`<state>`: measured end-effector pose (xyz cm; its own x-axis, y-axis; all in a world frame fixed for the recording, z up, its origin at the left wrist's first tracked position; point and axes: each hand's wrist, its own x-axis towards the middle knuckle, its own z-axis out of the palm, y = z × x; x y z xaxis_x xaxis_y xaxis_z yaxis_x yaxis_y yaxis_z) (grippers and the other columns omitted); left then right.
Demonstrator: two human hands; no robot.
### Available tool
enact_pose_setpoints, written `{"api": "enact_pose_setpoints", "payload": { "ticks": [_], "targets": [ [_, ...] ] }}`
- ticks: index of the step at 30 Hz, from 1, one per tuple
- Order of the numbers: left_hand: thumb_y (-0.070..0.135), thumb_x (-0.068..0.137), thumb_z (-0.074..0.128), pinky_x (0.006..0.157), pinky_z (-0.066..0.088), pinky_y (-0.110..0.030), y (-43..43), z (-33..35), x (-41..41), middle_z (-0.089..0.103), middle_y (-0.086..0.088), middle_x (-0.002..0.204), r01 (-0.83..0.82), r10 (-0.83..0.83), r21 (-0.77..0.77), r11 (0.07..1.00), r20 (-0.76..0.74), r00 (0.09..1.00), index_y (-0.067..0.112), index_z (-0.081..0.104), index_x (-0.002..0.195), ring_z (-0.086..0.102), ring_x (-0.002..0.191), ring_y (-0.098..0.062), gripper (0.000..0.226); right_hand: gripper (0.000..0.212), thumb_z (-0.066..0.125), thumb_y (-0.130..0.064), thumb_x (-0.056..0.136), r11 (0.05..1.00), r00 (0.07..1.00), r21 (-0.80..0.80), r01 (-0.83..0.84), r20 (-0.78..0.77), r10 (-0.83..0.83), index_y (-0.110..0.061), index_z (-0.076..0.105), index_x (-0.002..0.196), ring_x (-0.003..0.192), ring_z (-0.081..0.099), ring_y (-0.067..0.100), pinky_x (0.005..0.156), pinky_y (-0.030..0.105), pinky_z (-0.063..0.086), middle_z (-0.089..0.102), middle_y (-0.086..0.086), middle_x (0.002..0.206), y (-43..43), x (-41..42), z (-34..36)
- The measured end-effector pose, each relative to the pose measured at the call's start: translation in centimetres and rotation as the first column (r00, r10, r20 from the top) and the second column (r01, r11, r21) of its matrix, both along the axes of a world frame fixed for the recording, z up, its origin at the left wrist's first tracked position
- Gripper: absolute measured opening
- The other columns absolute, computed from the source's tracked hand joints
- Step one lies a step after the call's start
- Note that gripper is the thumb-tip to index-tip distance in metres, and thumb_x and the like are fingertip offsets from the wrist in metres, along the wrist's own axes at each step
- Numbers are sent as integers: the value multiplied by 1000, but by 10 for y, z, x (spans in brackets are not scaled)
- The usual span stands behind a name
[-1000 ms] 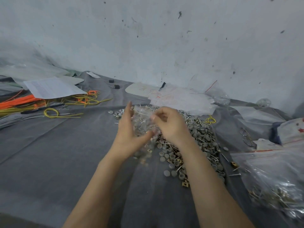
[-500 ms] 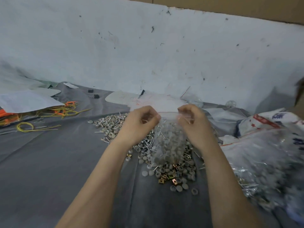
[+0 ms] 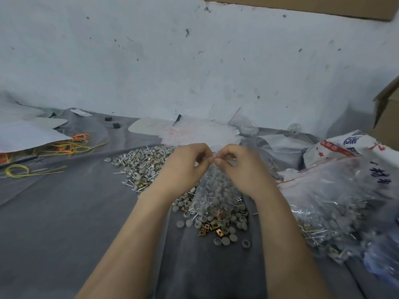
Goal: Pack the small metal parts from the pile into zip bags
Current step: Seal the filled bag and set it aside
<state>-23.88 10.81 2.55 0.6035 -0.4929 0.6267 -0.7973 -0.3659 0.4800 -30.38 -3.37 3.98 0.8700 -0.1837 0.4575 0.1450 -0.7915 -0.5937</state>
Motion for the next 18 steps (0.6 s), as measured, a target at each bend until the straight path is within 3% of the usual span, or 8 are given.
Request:
{"api": "enact_pose_setpoints", "payload": {
  "ticks": [3, 7, 12, 14, 16, 18],
  "targets": [
    [17, 89, 61, 67, 43, -25, 2, 1, 1, 62, 6, 72, 19, -19, 2, 1000, 19, 1000, 13, 63, 82, 54, 68, -3, 9, 6, 65, -26, 88, 1000, 1000, -5, -16, 3, 16, -27, 62, 84, 90, 57, 5, 76, 22, 37, 61, -14, 86, 0, 2, -1],
    [15, 90, 61, 68, 44, -28, 7, 0, 3, 62, 5, 72, 30, -32, 31, 999, 42, 999, 11, 62, 82, 56, 70, -10, 9, 6, 66, -25, 87, 999, 999, -25, -33, 17, 33, -26, 63, 82, 95, 60, 11, 92, 37, 43, 64, -10, 87, 3, 5, -2],
    [15, 91, 59, 76, 47, -30, 14, 0, 11, 60, 9, 73, 11, -10, 39, 999, -23, 1000, 18, 58, 80, 56, 72, -4, 11, 8, 63, -27, 90, 999, 999, -7, 50, 4, -50, -31, 60, 84, 98, 61, 13, 97, 44, 41, 63, -15, 87, -9, 6, -13],
    [16, 92, 59, 76, 47, -30, 16, 1, 16, 60, 9, 74, -12, 13, 48, 999, -28, 1000, 18, 58, 81, 56, 73, -2, 11, 3, 63, -26, 90, 993, 994, 50, 109, -13, -108, -26, 62, 87, 99, 61, 15, 93, 36, 42, 62, -13, 88, -25, 5, -23],
    [17, 91, 60, 75, 47, -30, 10, 1, 16, 62, 7, 75, -17, 18, 67, 998, -24, 1000, 16, 60, 81, 57, 74, -5, 10, 5, 63, -22, 90, 978, 988, 137, 156, -26, -154, -21, 63, 86, 94, 61, 15, 79, 25, 41, 63, -8, 86, -40, 3, -34],
    [16, 91, 59, 73, 47, -31, -2, 1, 13, 63, 5, 75, -5, 6, 97, 995, -16, 1000, 17, 60, 80, 58, 74, -9, 11, 5, 63, -17, 90, 945, 983, 272, 182, -38, -178, -18, 62, 86, 89, 60, 13, 76, 23, 42, 64, -4, 86, -50, 1, -43]
  ]
}}
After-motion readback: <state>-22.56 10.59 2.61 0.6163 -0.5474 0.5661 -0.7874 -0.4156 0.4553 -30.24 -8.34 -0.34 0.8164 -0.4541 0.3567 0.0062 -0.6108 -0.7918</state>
